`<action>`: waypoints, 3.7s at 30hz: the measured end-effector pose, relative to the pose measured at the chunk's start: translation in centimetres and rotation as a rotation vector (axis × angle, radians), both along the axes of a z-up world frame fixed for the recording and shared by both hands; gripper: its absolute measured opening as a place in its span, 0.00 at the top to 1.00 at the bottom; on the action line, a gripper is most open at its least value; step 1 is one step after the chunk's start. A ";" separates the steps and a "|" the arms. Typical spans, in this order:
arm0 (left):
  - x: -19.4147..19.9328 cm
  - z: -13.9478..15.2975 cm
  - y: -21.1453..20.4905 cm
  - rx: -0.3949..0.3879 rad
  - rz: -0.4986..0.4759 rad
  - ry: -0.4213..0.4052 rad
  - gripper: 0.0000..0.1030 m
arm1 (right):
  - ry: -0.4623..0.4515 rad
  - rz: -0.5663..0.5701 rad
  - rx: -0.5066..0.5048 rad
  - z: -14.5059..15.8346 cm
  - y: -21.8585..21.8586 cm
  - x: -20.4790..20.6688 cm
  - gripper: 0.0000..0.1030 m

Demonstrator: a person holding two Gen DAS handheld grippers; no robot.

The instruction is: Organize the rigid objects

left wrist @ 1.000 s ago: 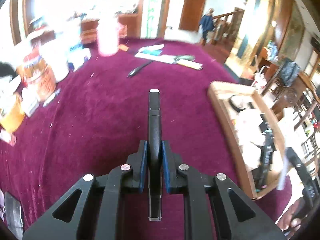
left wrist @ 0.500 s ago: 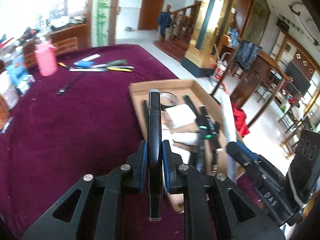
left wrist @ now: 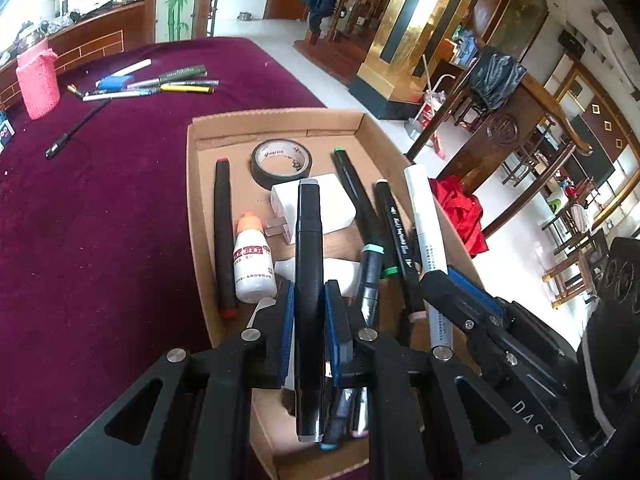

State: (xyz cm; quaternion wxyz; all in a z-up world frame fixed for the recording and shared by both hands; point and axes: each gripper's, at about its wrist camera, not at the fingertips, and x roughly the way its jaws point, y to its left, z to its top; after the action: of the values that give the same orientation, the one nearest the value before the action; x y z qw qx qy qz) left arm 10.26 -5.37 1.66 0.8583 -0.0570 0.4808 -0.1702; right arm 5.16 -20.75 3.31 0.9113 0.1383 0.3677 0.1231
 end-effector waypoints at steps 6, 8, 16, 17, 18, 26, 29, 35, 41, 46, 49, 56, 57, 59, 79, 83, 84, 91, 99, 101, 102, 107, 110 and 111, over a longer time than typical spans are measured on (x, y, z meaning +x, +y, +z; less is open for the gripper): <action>-0.1 -0.7 -1.1 0.046 0.001 -0.019 0.88 | 0.030 -0.002 -0.012 -0.4 -0.1 1.0 0.88; 0.0 -0.8 -1.4 0.066 0.003 -0.032 0.88 | 0.042 -0.007 -0.019 -0.5 0.0 1.5 0.88; -0.5 -1.1 -2.6 0.131 0.002 -0.093 0.88 | 0.093 -0.018 -0.016 -1.3 -0.1 3.3 0.88; -0.6 -1.2 -2.8 0.138 0.001 -0.101 0.88 | 0.094 -0.017 -0.014 -1.3 0.0 3.4 0.88; -0.6 -1.2 -2.9 0.144 -0.001 -0.106 0.88 | 0.096 -0.016 -0.015 -1.4 0.1 3.4 0.88; -1.6 -1.7 -3.5 0.193 -0.001 -0.169 0.88 | 0.115 -0.014 -0.022 -2.1 0.3 3.9 0.88; -1.8 -1.6 -3.7 0.204 0.000 -0.188 0.88 | 0.118 -0.015 -0.023 -2.1 0.4 4.1 0.88; -2.0 -1.7 -3.8 0.215 0.002 -0.209 0.88 | 0.118 -0.016 -0.039 -2.0 0.8 4.2 0.88; -2.2 -1.8 -4.1 0.230 0.001 -0.224 0.88 | 0.122 -0.013 -0.045 -2.0 1.0 4.3 0.88; -2.3 -1.8 -4.2 0.234 0.002 -0.232 0.88 | 0.125 -0.012 -0.048 -2.0 1.2 4.4 0.88; -2.5 -1.8 -4.3 0.240 0.001 -0.237 0.88 | 0.127 -0.012 -0.047 -2.0 1.2 4.4 0.88; -2.7 -1.7 -4.4 0.242 0.001 -0.241 0.88 | 0.129 -0.013 -0.045 -2.1 1.3 4.4 0.88; -2.7 -1.7 -4.4 0.243 0.002 -0.242 0.88 | 0.131 -0.012 -0.046 -2.1 1.3 4.4 0.88; -2.8 -1.6 -4.4 0.241 -0.003 -0.241 0.88 | 0.134 -0.012 -0.045 -2.2 1.2 4.2 0.87; -9.7 2.7 -0.4 0.282 0.018 -0.433 0.30 | -0.173 -0.152 -0.220 3.6 2.1 -4.9 0.32; -12.8 3.1 2.4 0.303 0.048 -0.511 0.26 | -0.223 -0.189 -0.248 3.8 2.3 -8.3 0.30; -13.3 3.1 2.9 0.296 0.045 -0.513 0.24 | -0.219 -0.185 -0.227 3.6 2.3 -9.1 0.30; -16.1 1.0 4.4 0.286 0.011 -0.485 0.24 | -0.328 -0.099 -0.156 2.3 3.6 -14.2 0.26; -17.5 0.7 4.5 0.433 0.087 -0.542 0.17 | -0.240 -0.228 -0.193 0.9 2.9 -14.3 0.20; -17.1 0.4 4.5 0.511 0.130 -0.522 0.17 | -0.230 -0.234 -0.194 0.7 2.7 -14.4 0.20; -17.0 0.4 4.7 0.522 0.157 -0.521 0.17 | -0.230 -0.231 -0.195 0.6 2.8 -14.4 0.20; -16.9 0.8 6.1 0.481 0.170 -0.491 0.17 | -0.239 -0.213 -0.218 0.7 3.6 -14.5 0.20; -16.6 0.7 6.4 0.478 0.163 -0.475 0.17 | -0.240 -0.206 -0.224 0.5 4.0 -14.6 0.20; -16.6 0.6 6.5 0.471 0.160 -0.467 0.17 | -0.239 -0.204 -0.225 0.5 4.1 -14.5 0.20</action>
State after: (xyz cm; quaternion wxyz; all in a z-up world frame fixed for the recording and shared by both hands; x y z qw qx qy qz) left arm -6.32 1.12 2.28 0.9454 0.1458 0.2915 0.0051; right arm -9.35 -16.64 3.77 0.9660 0.0563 0.2522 0.0034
